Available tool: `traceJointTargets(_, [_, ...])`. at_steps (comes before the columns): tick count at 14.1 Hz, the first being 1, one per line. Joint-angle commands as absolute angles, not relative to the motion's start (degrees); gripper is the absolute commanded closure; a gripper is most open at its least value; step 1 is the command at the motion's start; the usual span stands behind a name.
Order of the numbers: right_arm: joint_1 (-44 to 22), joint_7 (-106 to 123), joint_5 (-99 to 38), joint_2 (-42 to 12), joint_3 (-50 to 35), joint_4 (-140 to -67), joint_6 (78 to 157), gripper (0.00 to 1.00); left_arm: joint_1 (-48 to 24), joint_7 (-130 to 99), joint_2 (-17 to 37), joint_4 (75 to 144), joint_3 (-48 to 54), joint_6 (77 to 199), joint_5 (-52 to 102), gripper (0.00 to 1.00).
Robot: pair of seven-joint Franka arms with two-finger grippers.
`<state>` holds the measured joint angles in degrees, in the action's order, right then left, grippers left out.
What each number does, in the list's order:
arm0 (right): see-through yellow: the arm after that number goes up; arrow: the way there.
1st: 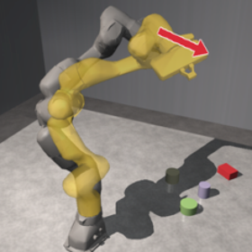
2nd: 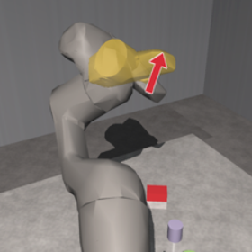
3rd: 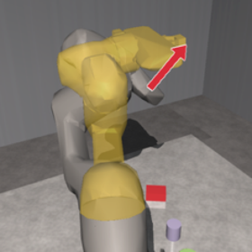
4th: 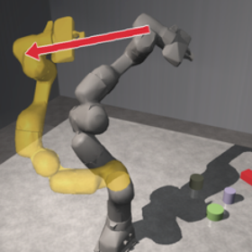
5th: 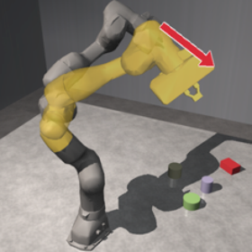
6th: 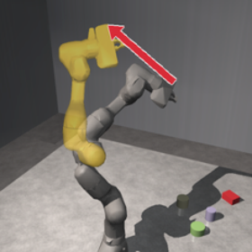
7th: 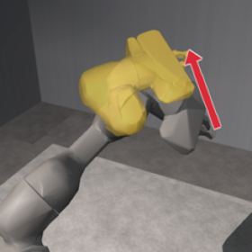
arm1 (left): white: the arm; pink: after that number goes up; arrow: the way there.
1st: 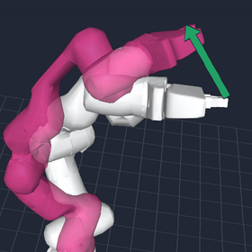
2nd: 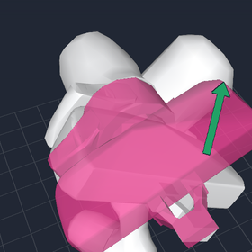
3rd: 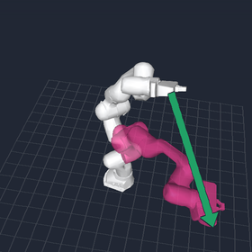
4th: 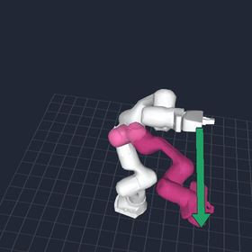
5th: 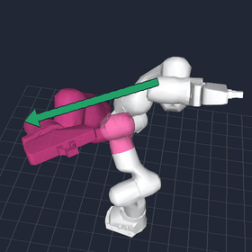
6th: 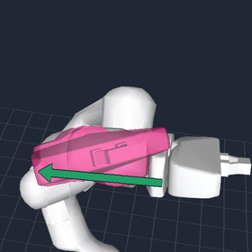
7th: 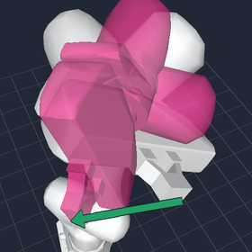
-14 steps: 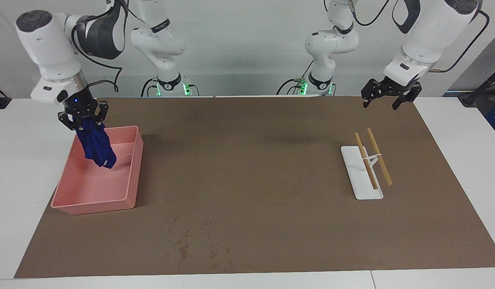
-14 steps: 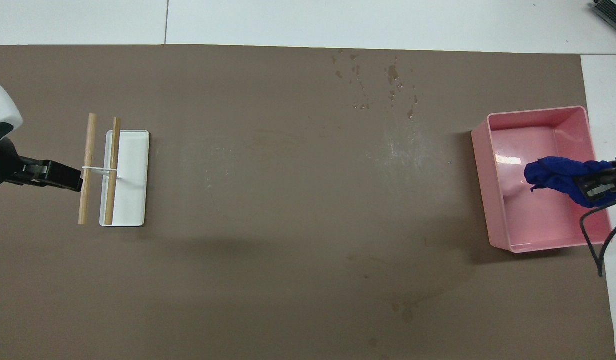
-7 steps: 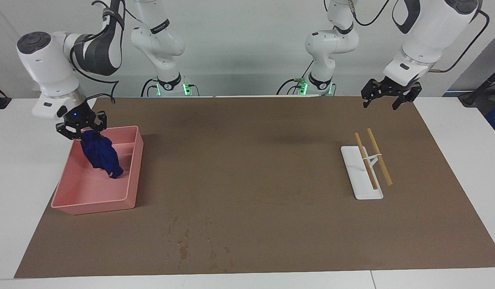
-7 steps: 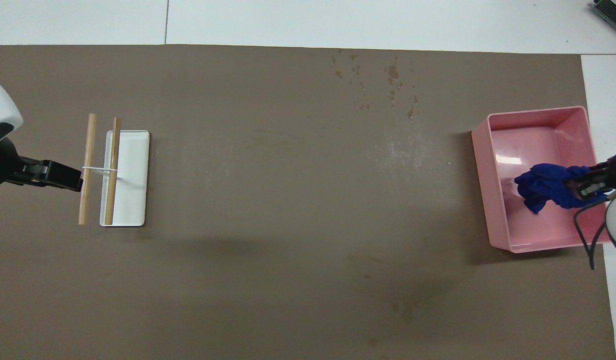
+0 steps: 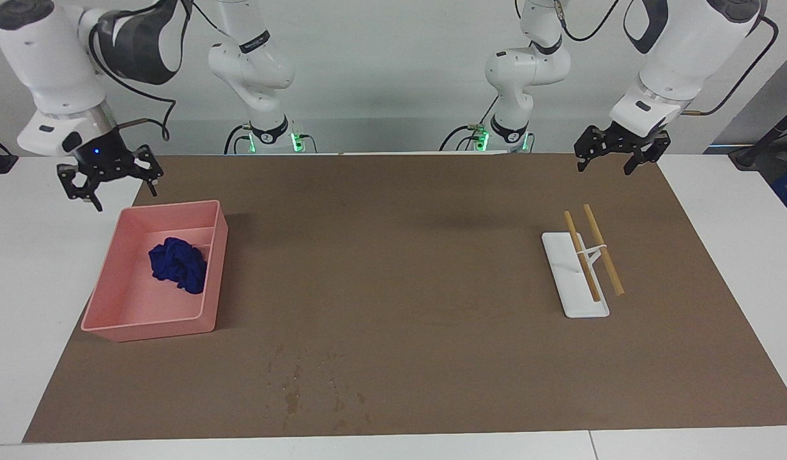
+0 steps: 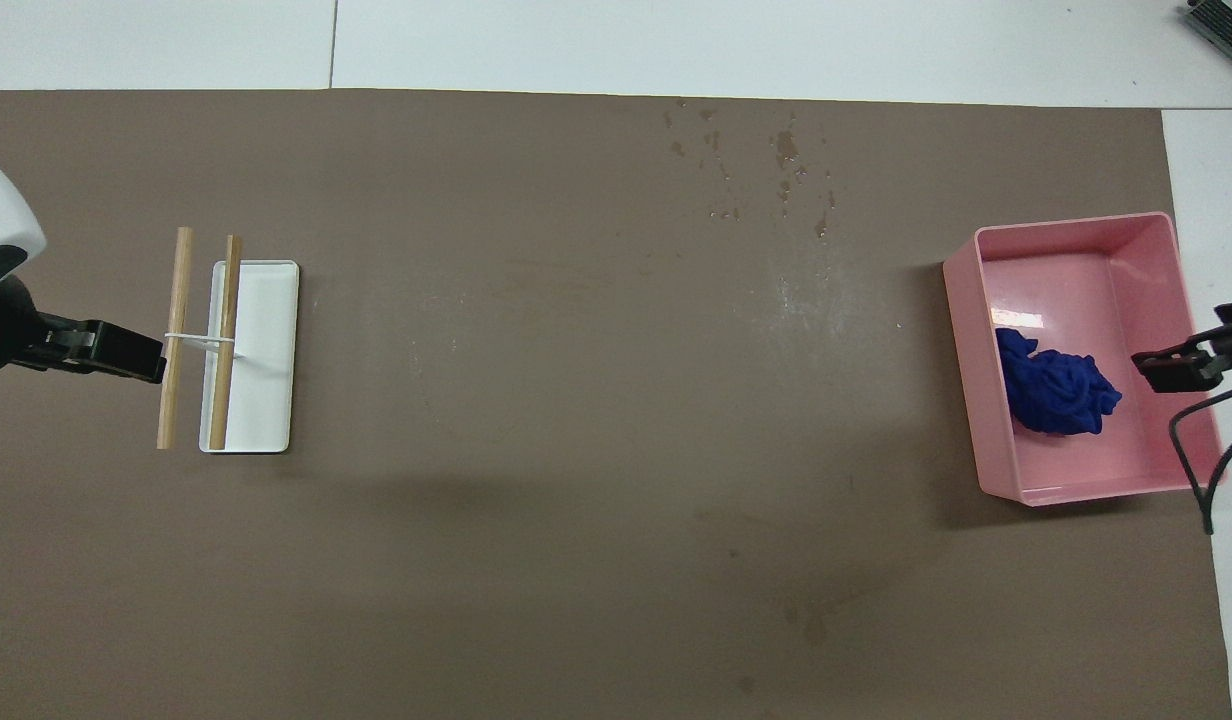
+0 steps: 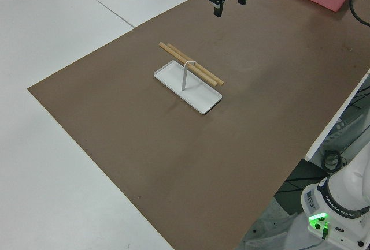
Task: Wipe water with towel using both arms
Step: 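Open the right gripper and release the towel in the bin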
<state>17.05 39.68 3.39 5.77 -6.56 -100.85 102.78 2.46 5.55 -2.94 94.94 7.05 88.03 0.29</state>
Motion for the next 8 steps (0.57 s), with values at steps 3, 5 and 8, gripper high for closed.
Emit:
traceJointTargets(3, [13.89, 35.53, 3.08, 7.47, -7.65, -94.84, 93.18, 0.0, 2.9, 6.24, -3.34, 95.19, 7.21, 87.45, 0.88, 0.0])
traceJointTargets(5, [13.89, 28.34, 1.25, 8.09, -7.65, -94.75, 90.54, 0.0, 2.9, 6.24, -3.34, 95.27, 7.21, 87.45, 0.88, 0.0])
traceJointTargets(8, [14.06, 16.47, -2.46, 8.96, -7.38, -95.36, 86.93, 0.0, 2.9, 6.24, -3.34, 95.19, 7.29, 87.45, 0.88, 0.0])
